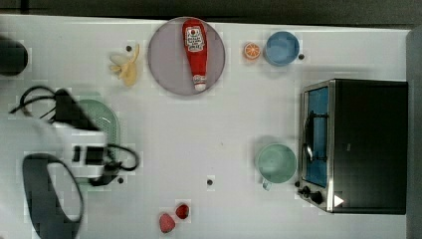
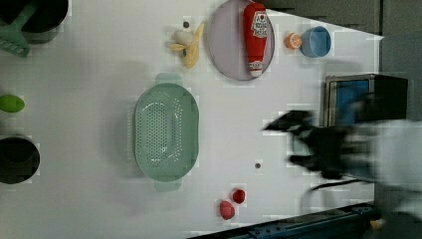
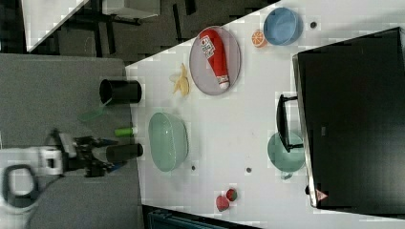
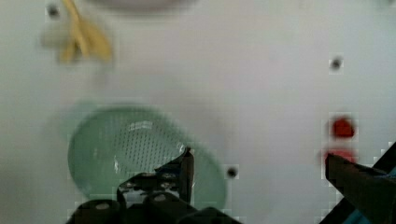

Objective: Drag strainer left to right.

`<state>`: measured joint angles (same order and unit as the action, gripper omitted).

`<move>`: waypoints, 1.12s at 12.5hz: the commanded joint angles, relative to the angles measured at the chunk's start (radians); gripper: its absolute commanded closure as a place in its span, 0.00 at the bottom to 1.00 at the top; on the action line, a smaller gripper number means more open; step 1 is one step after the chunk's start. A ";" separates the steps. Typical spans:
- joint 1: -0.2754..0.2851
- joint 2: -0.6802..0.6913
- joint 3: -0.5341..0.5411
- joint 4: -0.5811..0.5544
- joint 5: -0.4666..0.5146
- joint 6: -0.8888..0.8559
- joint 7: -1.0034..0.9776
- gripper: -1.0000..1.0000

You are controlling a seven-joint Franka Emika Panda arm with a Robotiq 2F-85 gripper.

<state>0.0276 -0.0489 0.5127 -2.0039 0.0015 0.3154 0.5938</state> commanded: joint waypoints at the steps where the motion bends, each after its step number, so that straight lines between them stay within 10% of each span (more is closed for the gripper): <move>1: 0.023 0.037 0.070 -0.049 0.011 0.093 0.371 0.00; 14: 0.042 0.508 0.016 -0.223 -0.047 0.755 0.733 0.00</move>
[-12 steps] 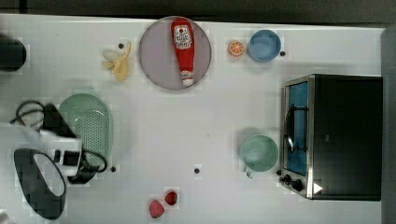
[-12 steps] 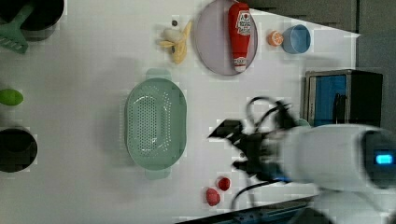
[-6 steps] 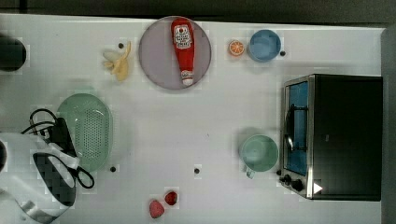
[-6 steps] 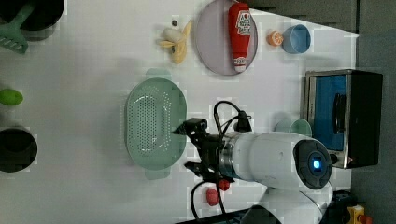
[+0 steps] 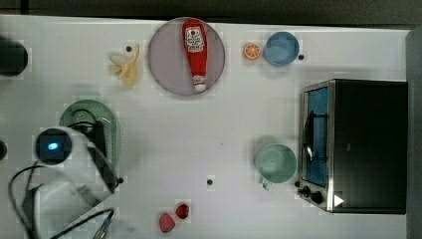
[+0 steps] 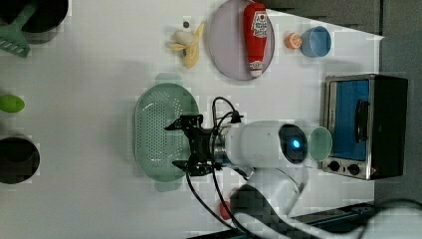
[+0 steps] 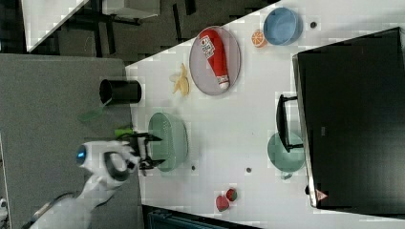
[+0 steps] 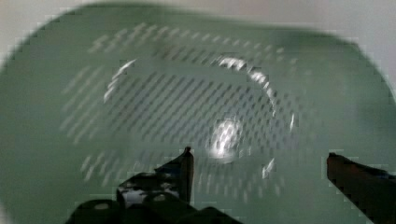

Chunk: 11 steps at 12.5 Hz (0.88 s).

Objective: Drag strainer left to right.

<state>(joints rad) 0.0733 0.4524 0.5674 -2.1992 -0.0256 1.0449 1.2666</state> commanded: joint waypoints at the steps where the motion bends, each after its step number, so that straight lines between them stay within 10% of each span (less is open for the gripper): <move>1: 0.005 0.027 -0.058 -0.027 -0.024 0.045 0.060 0.00; 11: 0.043 0.047 -0.178 -0.064 -0.049 0.101 0.057 0.00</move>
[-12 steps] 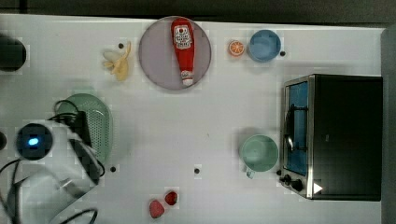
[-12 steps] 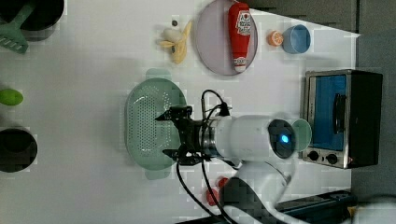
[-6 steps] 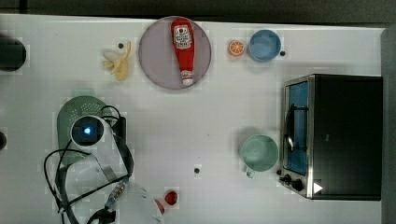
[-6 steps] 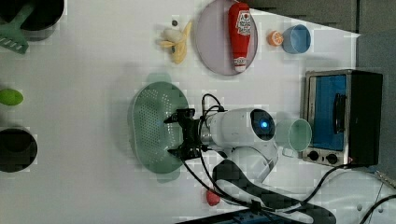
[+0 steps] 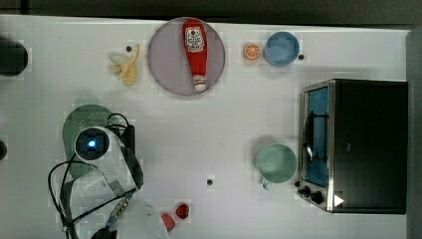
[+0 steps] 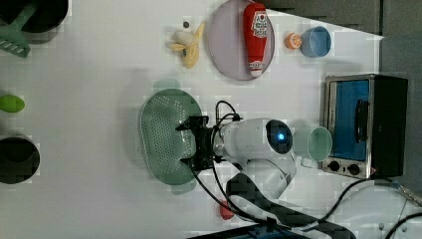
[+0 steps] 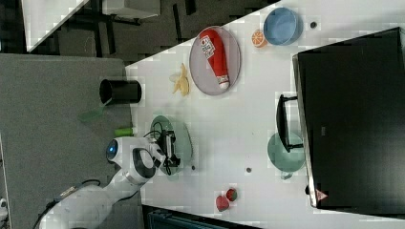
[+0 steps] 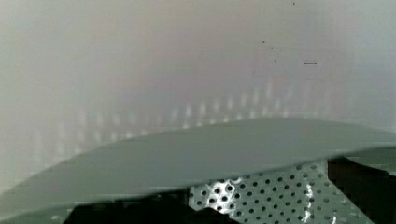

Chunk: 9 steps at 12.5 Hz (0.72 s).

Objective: Drag strainer left to right.

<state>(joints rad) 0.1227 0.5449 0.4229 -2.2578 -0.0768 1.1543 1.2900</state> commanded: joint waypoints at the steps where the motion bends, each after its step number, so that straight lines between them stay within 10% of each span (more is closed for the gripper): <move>1: -0.013 -0.056 -0.044 -0.013 -0.001 -0.006 0.027 0.00; 9: -0.113 -0.120 -0.113 -0.098 -0.011 -0.007 -0.069 0.00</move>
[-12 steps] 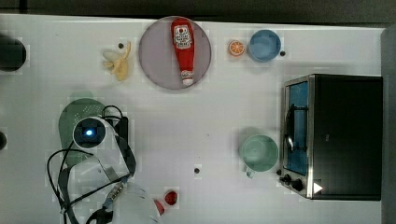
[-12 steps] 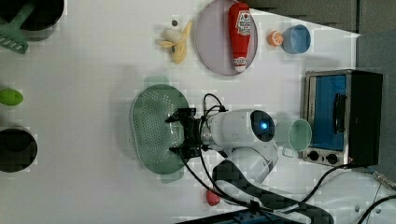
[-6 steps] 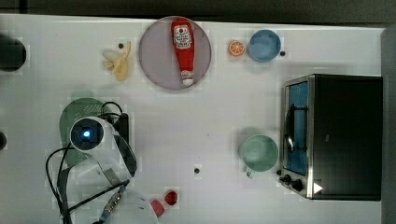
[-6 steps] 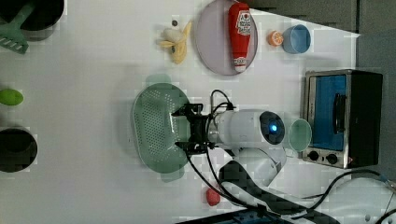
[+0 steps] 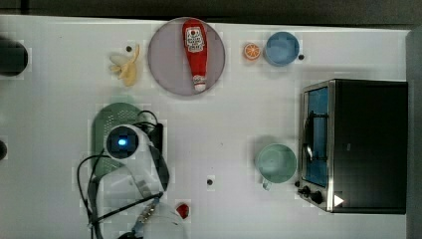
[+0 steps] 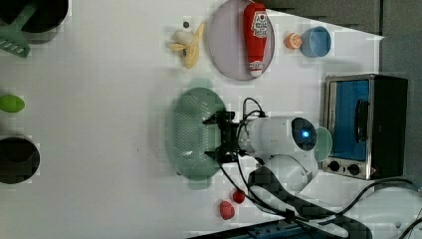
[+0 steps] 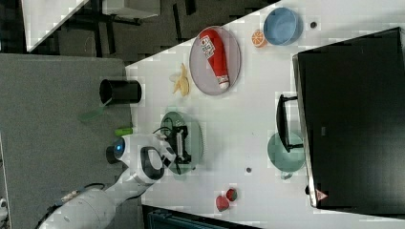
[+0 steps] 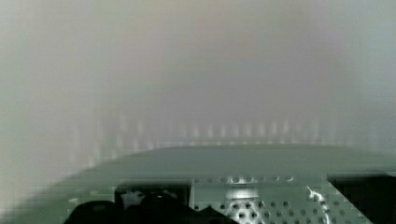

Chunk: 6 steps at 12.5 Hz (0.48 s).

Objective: Drag strainer left to right.

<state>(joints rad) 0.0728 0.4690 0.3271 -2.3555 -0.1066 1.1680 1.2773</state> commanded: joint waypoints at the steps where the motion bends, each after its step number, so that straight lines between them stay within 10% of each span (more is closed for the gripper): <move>1: -0.077 -0.047 -0.030 -0.007 0.019 -0.020 -0.094 0.00; 6: -0.134 -0.073 -0.108 -0.034 0.019 -0.021 -0.240 0.00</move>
<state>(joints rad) -0.0228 0.4397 0.2089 -2.3691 -0.0771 1.1406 1.1172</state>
